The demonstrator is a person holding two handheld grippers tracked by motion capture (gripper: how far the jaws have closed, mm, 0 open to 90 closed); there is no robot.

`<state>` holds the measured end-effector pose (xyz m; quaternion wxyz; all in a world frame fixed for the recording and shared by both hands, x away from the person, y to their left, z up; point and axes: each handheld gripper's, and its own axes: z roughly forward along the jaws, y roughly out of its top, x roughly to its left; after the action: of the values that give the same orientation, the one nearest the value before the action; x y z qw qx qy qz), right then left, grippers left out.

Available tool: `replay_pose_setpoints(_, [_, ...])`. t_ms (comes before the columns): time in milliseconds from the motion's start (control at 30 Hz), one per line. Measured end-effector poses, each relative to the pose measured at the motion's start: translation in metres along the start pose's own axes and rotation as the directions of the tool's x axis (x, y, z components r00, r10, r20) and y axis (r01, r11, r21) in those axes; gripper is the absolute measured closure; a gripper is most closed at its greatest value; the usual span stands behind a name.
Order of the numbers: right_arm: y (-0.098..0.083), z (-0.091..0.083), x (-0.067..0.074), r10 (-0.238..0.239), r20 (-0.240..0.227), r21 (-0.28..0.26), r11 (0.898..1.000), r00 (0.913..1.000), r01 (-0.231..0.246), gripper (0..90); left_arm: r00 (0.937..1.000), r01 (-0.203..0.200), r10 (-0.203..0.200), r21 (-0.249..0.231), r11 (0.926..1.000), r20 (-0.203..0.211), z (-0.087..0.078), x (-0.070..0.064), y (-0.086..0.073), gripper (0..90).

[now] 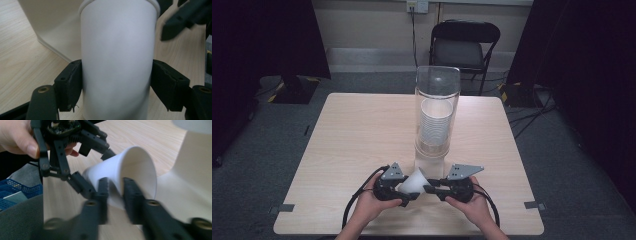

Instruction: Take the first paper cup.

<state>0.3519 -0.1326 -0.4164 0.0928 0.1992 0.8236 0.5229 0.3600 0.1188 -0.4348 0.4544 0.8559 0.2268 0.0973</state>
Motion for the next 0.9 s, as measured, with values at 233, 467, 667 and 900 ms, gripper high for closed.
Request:
replay_pose_setpoints(233, [0.004,-0.025,-0.008,-0.018,0.041,0.037,0.999,0.9990,0.017,87.9,0.9952,-0.003,0.007,0.044,0.9990,-0.097,-0.001,0.004,-0.003,21.4])
replay_pose_setpoints(467, [0.005,-0.065,-0.030,0.009,0.170,0.030,0.999,0.9854,-0.014,87.9,0.9898,0.017,-0.011,0.047,0.9988,-0.142,-0.007,0.010,-0.015,22.3])
replay_pose_setpoints(667, [0.011,-0.096,-0.047,-0.015,0.304,0.029,1.000,0.9527,0.007,88.0,0.9833,0.019,-0.004,0.082,0.9964,-0.182,-0.011,0.015,-0.022,22.0])
replay_pose_setpoints(900, [0.014,-0.100,-0.062,-0.107,0.422,0.163,0.986,0.9004,0.040,88.0,0.9789,0.032,-0.015,0.085,0.9959,-0.204,-0.017,0.019,-0.032,21.7])
